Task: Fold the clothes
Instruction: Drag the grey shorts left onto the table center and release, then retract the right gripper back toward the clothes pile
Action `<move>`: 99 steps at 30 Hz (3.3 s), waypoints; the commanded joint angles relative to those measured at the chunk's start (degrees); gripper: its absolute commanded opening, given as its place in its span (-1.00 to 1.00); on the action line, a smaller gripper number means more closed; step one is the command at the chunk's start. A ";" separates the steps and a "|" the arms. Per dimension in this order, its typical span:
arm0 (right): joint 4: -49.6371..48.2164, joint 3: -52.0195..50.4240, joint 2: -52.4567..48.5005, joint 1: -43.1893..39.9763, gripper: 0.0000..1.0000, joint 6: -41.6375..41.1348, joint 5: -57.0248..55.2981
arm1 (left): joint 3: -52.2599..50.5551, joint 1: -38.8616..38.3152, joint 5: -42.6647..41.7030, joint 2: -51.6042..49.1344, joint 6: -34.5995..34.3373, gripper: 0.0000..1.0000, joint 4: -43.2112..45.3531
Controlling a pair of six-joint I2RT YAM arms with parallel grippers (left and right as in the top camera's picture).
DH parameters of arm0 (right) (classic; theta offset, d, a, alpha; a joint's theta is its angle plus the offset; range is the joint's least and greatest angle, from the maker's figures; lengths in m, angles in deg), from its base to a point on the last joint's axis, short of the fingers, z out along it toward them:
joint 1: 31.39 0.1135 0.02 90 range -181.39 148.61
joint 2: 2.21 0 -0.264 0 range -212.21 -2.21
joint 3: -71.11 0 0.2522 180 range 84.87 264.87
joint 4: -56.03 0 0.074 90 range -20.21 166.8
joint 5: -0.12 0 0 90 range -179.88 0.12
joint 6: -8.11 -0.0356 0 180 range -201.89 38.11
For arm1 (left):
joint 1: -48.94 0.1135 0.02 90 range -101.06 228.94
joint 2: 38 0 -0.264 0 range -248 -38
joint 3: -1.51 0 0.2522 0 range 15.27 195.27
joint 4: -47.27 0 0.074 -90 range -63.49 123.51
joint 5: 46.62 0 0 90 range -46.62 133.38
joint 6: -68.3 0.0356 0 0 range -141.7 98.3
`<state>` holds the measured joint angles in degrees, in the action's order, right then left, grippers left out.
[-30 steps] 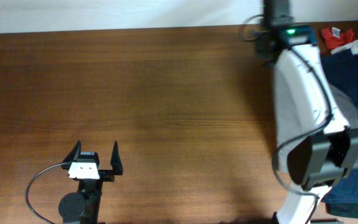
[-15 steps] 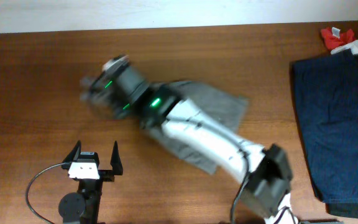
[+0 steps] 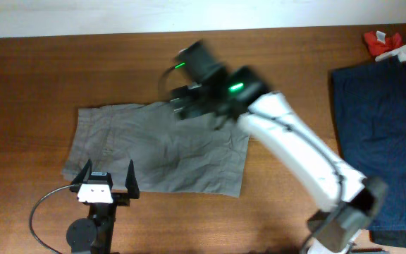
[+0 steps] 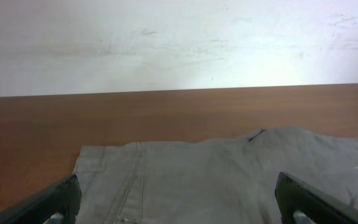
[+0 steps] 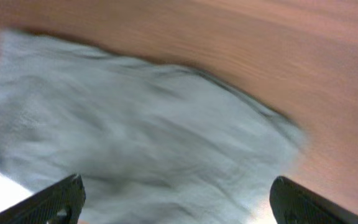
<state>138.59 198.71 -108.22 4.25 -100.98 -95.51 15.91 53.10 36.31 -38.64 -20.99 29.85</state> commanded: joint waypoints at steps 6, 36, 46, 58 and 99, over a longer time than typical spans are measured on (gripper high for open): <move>13.92 -7.08 -3.91 -13.68 0.96 -0.50 5.33 | -0.15 0.24 -0.63 0.20 1.09 0.98 -0.26; -23.85 -46.18 -3.98 -10.32 0.11 -5.46 20.41 | -0.15 0.24 -0.61 0.20 1.09 0.99 -0.26; -22.62 -45.88 -3.98 -11.08 -0.92 -5.42 10.69 | -0.15 0.24 -0.61 0.20 1.09 0.99 -0.26; -9.18 -31.12 -3.98 -24.44 -0.78 0.61 2.27 | -0.15 0.24 -0.61 0.20 1.09 0.98 -0.26; 1.92 -19.43 5.27 -50.16 0.97 -2.40 -3.89 | -0.11 0.24 -2.21 0.20 1.01 0.99 -0.20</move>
<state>140.32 178.93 -102.94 -45.11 -102.71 -98.07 15.91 53.10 36.31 -38.64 -20.99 29.85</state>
